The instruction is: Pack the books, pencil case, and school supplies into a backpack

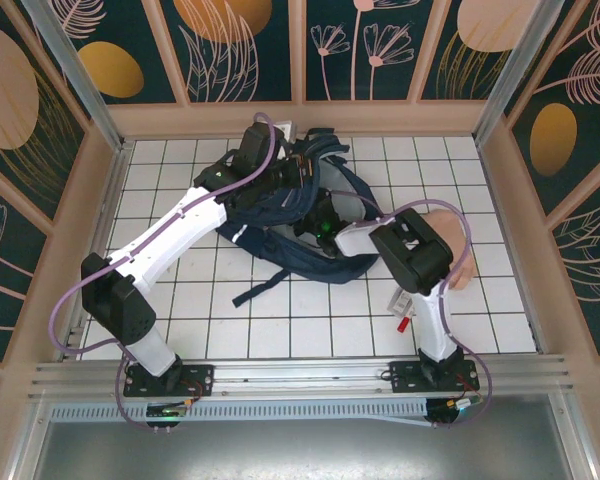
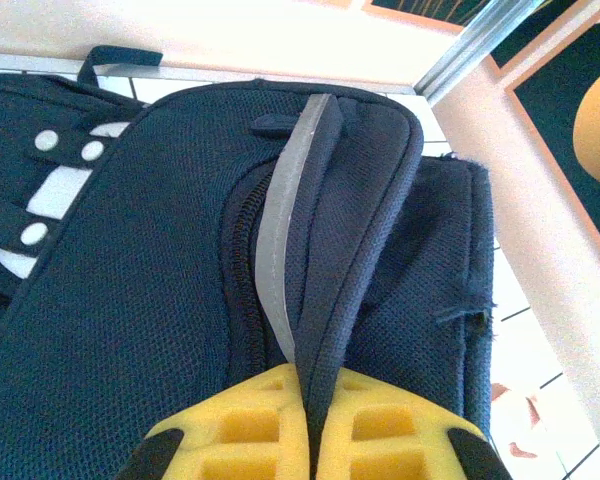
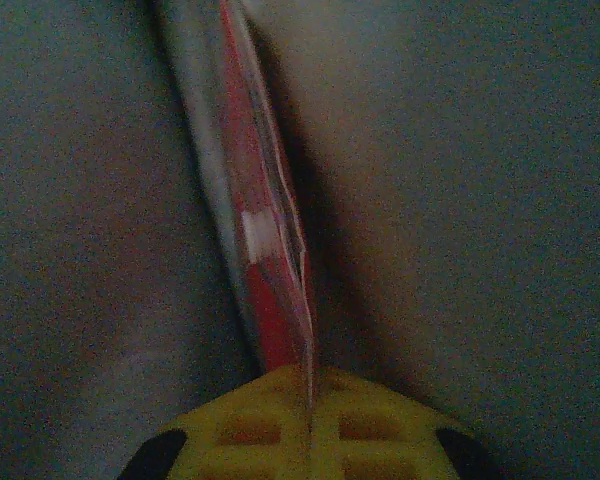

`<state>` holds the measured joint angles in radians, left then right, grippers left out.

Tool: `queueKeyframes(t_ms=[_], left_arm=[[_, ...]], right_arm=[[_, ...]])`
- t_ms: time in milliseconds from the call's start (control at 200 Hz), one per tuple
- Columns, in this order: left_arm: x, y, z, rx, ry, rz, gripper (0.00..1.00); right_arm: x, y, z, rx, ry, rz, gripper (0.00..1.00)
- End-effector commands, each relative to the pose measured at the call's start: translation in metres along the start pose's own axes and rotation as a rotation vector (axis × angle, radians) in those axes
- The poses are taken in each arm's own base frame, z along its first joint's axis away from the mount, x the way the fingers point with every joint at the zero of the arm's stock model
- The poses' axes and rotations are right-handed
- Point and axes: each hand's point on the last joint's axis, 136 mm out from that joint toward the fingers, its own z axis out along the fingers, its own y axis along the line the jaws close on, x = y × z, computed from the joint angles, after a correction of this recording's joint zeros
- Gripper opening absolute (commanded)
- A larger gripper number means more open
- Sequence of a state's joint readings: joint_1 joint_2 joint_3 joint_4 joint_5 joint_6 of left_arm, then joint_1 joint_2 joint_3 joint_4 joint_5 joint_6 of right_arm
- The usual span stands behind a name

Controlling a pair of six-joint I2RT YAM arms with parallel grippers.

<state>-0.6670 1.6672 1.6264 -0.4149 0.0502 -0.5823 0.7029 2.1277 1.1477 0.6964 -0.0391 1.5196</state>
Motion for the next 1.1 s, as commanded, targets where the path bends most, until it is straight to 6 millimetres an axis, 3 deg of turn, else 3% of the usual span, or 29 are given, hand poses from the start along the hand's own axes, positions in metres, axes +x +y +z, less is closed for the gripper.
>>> queueKeyframes(t_ms=[0, 55, 160, 230, 360, 550, 611, 671, 691, 751, 781, 951, 1096], left_arm=[[-0.044, -0.035, -0.02, 0.134, -0.15, -0.047, 0.0], [-0.045, -0.033, -0.019, 0.13, -0.152, -0.061, 0.0], [-0.047, -0.03, -0.017, 0.132, -0.154, -0.086, 0.0], [-0.051, -0.024, -0.019, 0.135, -0.157, -0.107, 0.0], [-0.058, -0.003, -0.024, 0.119, -0.189, -0.145, 0.0], [-0.051, 0.013, -0.024, 0.088, -0.189, -0.143, 0.0], [-0.047, 0.017, -0.023, 0.083, -0.181, -0.145, 0.0], [-0.044, 0.019, -0.024, 0.081, -0.181, -0.148, 0.0], [-0.044, 0.018, -0.025, 0.084, -0.18, -0.147, 0.0], [-0.041, 0.019, -0.024, 0.088, -0.174, -0.148, 0.0], [-0.041, 0.018, -0.024, 0.091, -0.172, -0.149, 0.0], [-0.041, 0.012, -0.022, 0.117, -0.155, -0.159, 0.0], [-0.045, 0.011, -0.026, 0.118, -0.165, -0.162, 0.0]], right_arm=[[-0.015, 0.017, 0.01, -0.089, -0.152, 0.079, 0.0], [-0.012, 0.019, 0.011, -0.102, -0.163, 0.053, 0.0], [0.005, 0.018, 0.014, -0.105, -0.09, 0.024, 0.18], [0.007, 0.017, 0.0, -0.109, -0.07, 0.013, 0.29], [-0.007, 0.006, -0.029, 0.031, -0.035, -0.057, 0.4], [-0.021, 0.01, -0.058, 0.081, 0.02, -0.163, 0.49], [-0.023, 0.01, -0.062, 0.092, 0.031, -0.203, 0.48], [-0.026, 0.006, -0.065, 0.093, 0.043, -0.214, 0.4], [-0.026, 0.007, -0.065, 0.088, 0.046, -0.217, 0.36], [-0.023, 0.006, -0.063, 0.07, 0.058, -0.22, 0.08], [-0.02, 0.007, -0.06, 0.057, 0.069, -0.216, 0.0], [0.001, 0.027, -0.037, -0.028, 0.075, -0.186, 0.0], [0.03, 0.044, 0.0, -0.102, 0.109, -0.175, 0.0]])
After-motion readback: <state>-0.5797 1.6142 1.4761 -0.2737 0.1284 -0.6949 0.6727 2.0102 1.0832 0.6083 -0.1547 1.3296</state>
